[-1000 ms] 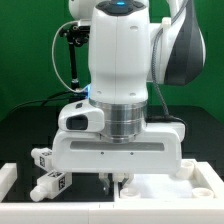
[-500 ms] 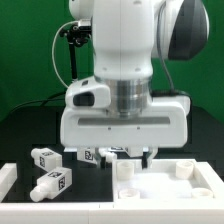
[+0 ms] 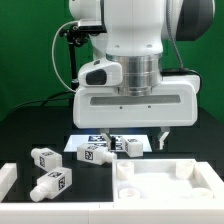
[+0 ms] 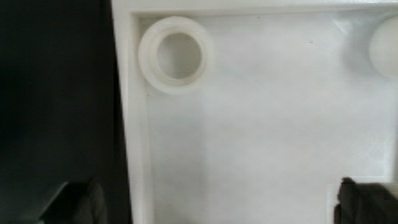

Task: Assemble one leg

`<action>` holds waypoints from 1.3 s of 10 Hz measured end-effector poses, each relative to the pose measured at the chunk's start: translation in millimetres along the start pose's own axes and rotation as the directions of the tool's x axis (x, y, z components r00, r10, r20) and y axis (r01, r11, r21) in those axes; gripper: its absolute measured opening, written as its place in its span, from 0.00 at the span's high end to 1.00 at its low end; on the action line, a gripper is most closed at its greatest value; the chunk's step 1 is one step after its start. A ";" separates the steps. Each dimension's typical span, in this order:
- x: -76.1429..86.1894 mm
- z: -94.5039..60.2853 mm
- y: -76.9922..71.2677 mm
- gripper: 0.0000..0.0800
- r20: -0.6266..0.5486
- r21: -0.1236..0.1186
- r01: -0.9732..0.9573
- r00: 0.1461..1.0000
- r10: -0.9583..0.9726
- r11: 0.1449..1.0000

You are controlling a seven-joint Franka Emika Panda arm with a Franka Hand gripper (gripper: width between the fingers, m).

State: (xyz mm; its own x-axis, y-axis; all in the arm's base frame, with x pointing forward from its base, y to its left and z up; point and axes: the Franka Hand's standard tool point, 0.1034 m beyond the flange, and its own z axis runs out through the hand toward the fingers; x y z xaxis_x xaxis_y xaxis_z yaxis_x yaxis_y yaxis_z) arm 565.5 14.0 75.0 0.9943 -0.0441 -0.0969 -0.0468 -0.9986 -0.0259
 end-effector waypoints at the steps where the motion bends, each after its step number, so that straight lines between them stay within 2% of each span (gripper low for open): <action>1: -0.4 0.2 -0.9 0.19 0.001 0.000 0.000 1.000 0.000 1.000; 2: -5.7 0.6 -7.7 0.19 0.006 -0.002 -0.006 1.000 0.006 1.000; 3: -19.5 1.3 -19.2 0.19 0.003 -0.004 -0.001 1.000 0.001 1.000; 5: -61.3 8.6 -32.8 0.19 0.027 -0.002 -0.021 0.999 0.021 1.000; 6: -74.7 7.9 -39.2 0.19 -0.012 -0.002 -0.019 1.000 0.019 1.000; 7: -83.8 10.2 -39.1 0.19 0.048 -0.001 -0.018 0.999 0.018 1.000; 10: -85.5 13.2 -36.8 0.19 0.256 -0.002 -0.041 0.966 0.041 0.999; 12: -114.0 29.4 -27.3 0.19 0.423 -0.022 -0.046 0.905 0.051 0.999; 13: -131.4 35.6 -23.6 0.19 0.529 -0.044 -0.074 0.844 0.086 0.996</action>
Offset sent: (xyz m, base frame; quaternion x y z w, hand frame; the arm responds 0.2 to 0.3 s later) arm -0.0751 0.0257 -0.0009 -0.0581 0.0232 -0.0151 0.9979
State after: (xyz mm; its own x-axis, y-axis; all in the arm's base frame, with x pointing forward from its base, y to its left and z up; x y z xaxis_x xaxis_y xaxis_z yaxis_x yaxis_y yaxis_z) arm 432.6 44.4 53.0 0.7848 -0.1071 -0.6104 -0.1159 -0.9929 0.0252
